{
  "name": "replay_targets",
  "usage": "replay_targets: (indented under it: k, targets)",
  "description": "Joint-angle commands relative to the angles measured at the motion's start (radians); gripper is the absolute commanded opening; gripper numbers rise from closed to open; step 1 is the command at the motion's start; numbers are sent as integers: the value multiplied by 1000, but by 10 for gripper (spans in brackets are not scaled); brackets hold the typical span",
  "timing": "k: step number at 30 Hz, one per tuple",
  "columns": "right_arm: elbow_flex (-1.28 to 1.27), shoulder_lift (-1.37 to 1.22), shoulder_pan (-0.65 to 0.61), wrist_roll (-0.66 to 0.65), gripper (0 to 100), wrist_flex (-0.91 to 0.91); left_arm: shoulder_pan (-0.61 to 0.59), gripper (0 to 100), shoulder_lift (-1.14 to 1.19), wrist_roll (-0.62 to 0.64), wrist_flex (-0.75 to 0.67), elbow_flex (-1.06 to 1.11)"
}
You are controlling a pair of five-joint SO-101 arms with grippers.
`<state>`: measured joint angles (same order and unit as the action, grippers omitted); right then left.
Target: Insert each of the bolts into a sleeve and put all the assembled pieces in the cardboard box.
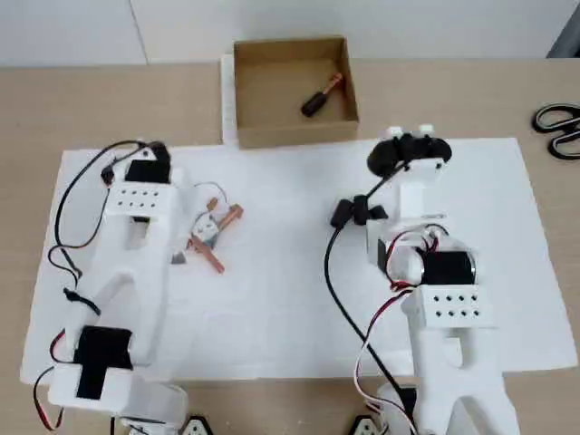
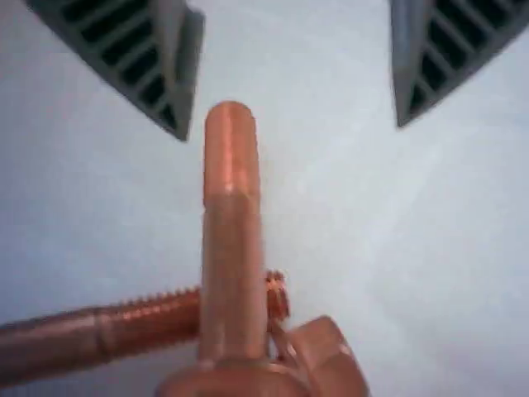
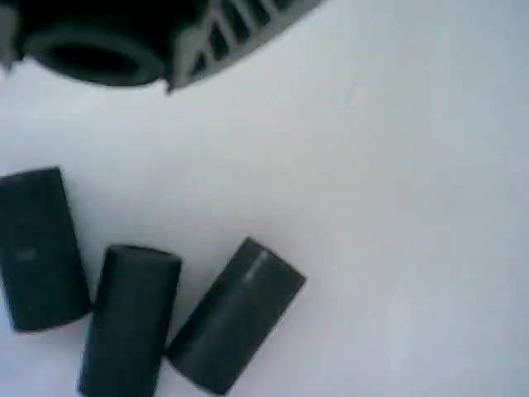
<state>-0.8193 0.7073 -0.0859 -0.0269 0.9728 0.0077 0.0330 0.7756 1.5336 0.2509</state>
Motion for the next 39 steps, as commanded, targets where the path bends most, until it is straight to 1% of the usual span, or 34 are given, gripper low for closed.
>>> replay_targets:
  k: [1, 5, 9, 12, 17, 29, 33, 36, 39]
  targets:
    - [38, 36, 2, -12, 3, 1, -2, 148, 12, 11, -20, -45]
    - [38, 36, -2, -12, 3, 1, -8, 148, 48, 12, -80, -45]
    - [38, 36, -4, -12, 3, 1, -8, 148, 71, 68, -135, -45]
    - [38, 36, -2, -14, 3, 1, -6, 148, 74, 75, -173, -45]
    - [38, 36, 1, -14, 3, 2, -8, 148, 75, 75, -209, -41]
    - [38, 36, -1, -14, 3, 2, -9, 148, 75, 77, -210, -39]
    - [38, 36, -1, -12, 3, 2, -9, 148, 75, 80, -262, 5]
    - [38, 36, 1, -12, 3, 2, -9, 148, 75, 106, -315, 51]
    - [38, 36, 1, -12, 3, 2, -9, 148, 75, 104, -324, 62]
